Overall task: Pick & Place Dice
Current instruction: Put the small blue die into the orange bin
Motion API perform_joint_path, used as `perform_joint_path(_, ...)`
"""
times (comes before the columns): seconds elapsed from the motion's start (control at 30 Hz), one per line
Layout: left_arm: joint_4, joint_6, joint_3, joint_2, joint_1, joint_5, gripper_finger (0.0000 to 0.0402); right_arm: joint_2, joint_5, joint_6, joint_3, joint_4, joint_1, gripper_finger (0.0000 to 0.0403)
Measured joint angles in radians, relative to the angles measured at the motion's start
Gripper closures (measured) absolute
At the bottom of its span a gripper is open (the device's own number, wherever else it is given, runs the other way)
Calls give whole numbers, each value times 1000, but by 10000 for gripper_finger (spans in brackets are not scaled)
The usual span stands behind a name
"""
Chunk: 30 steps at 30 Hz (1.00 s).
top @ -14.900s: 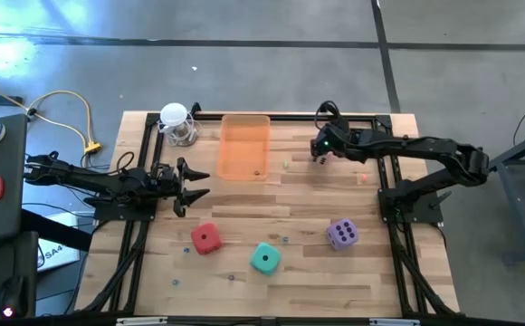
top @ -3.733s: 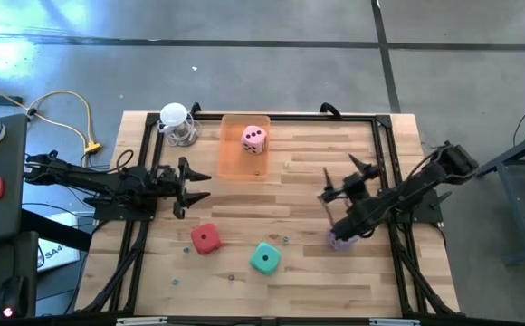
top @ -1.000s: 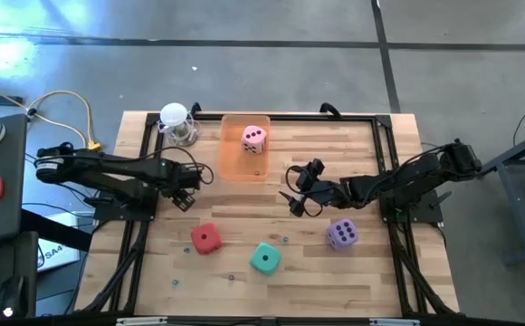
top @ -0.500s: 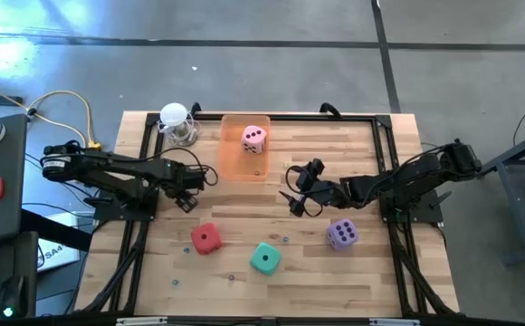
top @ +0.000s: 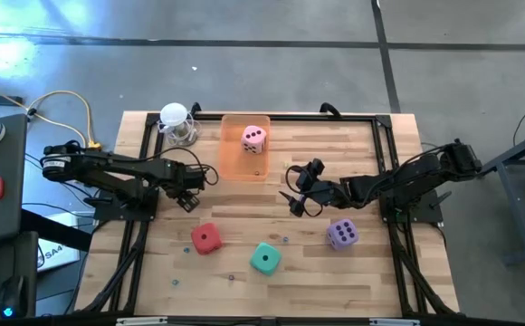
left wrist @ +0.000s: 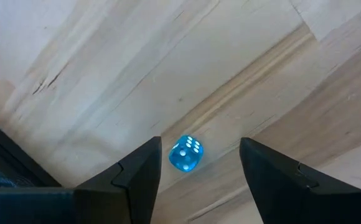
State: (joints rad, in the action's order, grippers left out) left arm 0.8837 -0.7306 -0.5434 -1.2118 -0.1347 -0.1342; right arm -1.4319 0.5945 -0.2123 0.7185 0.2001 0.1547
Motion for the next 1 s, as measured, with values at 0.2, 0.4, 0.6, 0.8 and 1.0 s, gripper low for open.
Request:
perform_joint_path(0.2, 1, -1, 0, 0, 20, 3, 201, 0, 0, 0, 0, 0, 0, 3)
perform_joint_path(0.4, 1, -3, 0, 0, 33, 4, 253, 0, 0, 0, 0, 0, 0, 3)
perform_joint_path(0.6, 0, -3, 0, 0, 33, 0, 313, 0, 0, 0, 0, 0, 0, 3)
perform_joint_path(0.8, -9, 2, 0, 0, 34, -17, 353, 0, -4, -1, 0, 19, 0, 3)
perform_joint_path(1.0, -40, 19, -12, 0, 50, -103, 357, 0, -18, -1, 0, 23, 0, 3)
